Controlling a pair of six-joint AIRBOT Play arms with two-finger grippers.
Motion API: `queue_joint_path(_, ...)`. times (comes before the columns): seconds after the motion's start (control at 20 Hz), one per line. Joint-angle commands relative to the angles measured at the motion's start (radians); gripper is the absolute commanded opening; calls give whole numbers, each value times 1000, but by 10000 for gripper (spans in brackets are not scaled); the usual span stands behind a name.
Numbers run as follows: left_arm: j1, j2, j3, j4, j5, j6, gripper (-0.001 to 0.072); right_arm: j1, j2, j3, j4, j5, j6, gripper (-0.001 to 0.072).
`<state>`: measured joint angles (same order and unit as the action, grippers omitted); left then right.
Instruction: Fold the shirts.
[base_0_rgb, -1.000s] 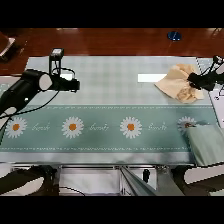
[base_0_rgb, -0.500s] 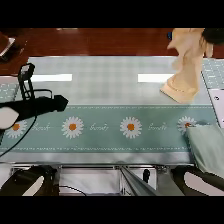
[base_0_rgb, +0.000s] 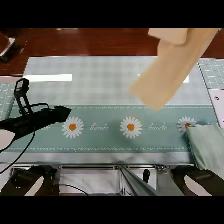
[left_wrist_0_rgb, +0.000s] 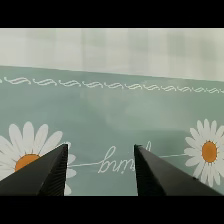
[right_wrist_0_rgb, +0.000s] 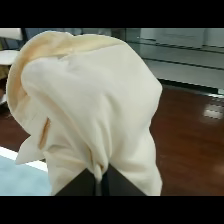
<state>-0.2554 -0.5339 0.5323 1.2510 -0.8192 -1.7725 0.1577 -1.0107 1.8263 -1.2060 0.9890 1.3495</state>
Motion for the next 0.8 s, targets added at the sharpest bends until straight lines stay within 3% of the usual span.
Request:
queue_joint_path(0.0,-1,8,-6,-10,1,6,505,119,21,-32,15,160,-11,16)
queue_joint_path(0.15,0,8,-6,-10,21,6,505,261,20,-260,77,158,-10,16)
queue_joint_path(0.35,3,8,-6,38,76,6,505,455,-49,-602,95,-53,84,17)
queue_joint_path(0.5,27,8,-6,58,74,4,504,554,-214,-661,130,-82,115,17)
queue_joint_path(0.65,24,8,-6,0,66,5,505,559,-338,-661,296,-96,89,42)
queue_joint_path(0.75,24,8,-6,-70,45,5,505,527,-361,-660,366,-87,36,420)
